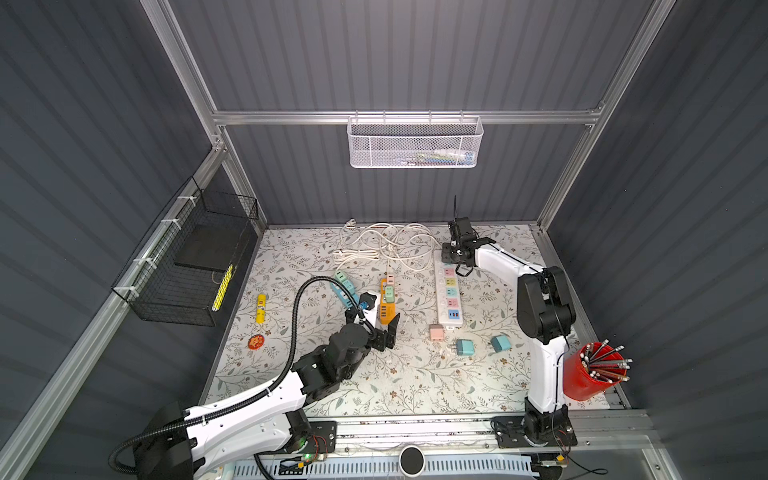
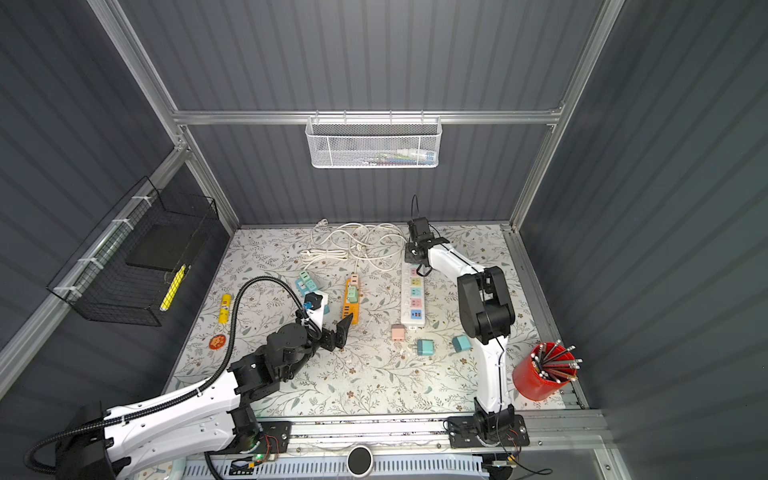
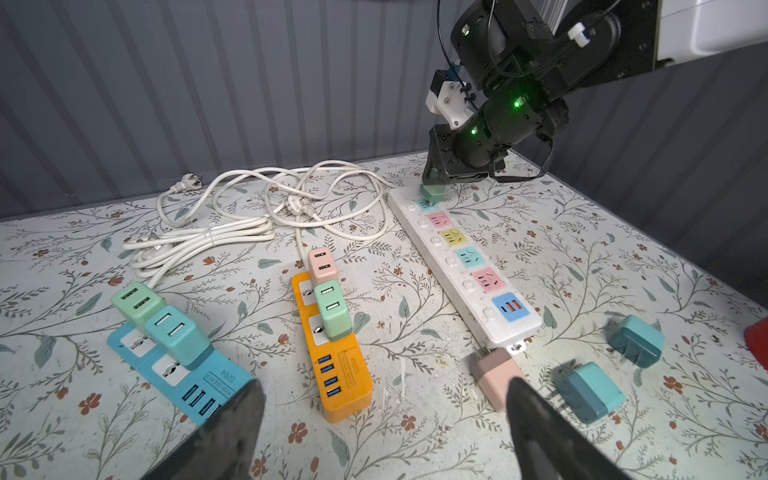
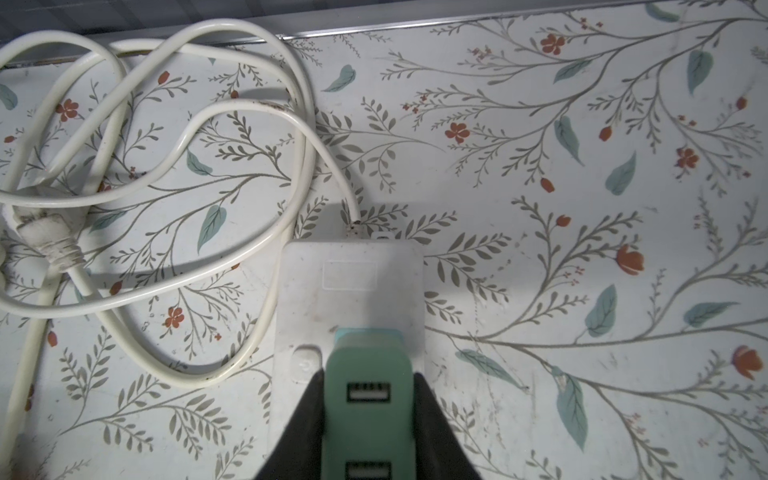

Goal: Insert the plug
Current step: 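Press the green adapter down into the teal socket, then open the right gripper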

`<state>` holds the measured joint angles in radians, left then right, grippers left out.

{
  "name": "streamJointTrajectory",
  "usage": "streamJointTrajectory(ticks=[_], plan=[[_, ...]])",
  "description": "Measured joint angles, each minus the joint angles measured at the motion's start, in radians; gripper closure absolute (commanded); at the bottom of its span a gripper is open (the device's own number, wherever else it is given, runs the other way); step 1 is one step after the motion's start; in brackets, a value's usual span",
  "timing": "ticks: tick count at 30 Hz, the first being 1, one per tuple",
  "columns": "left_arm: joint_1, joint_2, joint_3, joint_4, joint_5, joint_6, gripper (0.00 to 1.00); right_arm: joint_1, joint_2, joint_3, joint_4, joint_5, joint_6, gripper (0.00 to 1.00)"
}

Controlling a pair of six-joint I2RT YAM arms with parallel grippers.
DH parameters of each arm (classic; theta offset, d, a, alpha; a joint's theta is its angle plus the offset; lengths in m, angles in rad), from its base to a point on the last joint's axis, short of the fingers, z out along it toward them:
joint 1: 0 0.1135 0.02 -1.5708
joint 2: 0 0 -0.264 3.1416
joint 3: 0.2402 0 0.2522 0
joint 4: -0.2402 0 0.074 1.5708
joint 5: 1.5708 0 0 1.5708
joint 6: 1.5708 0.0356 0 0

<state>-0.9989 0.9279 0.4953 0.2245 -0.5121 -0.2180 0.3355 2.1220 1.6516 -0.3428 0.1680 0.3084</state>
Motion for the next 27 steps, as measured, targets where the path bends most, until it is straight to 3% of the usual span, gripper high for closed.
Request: streamJointTrajectory(ticks=[17,27], plan=[[0.012,0.0,-0.001,0.005,0.012,0.0,0.08,0.025,0.026,0.024,0.013,0.009,-0.002,0.88],[0.015,0.0,-0.024,0.016,0.011,0.0,0.02,0.033,0.024,-0.014,0.036,0.031,-0.019,0.88]])
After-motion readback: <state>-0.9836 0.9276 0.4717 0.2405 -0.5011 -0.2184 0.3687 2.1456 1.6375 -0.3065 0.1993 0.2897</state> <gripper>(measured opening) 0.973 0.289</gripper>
